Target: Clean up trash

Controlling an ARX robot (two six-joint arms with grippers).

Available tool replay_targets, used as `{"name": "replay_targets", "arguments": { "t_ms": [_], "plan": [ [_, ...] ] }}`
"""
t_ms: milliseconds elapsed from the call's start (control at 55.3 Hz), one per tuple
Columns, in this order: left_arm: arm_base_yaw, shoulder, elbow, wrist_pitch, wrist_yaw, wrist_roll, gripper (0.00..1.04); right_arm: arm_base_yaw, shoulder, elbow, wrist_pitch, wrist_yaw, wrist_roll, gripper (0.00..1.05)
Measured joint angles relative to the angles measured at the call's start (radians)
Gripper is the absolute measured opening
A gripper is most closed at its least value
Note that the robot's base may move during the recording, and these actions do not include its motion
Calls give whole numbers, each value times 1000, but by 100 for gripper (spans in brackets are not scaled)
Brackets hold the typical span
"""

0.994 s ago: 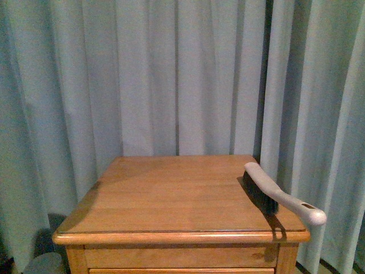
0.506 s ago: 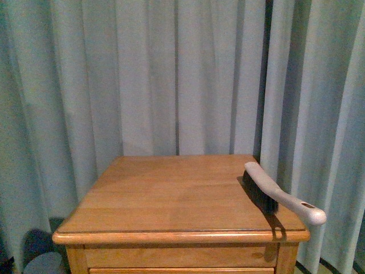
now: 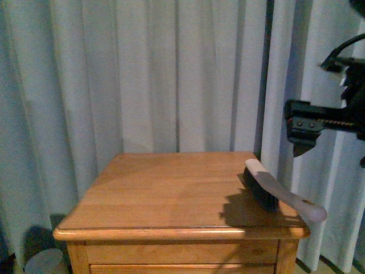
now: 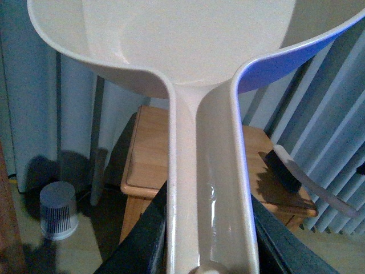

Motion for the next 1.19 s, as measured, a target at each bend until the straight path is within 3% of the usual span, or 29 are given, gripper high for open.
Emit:
{"name": "replay_targets", "arguments": {
  "t_ms": [1193],
  "plan": [
    [0,0,0,0,0,0,27,-25,390,163,53,-36,4,97]
  ]
}}
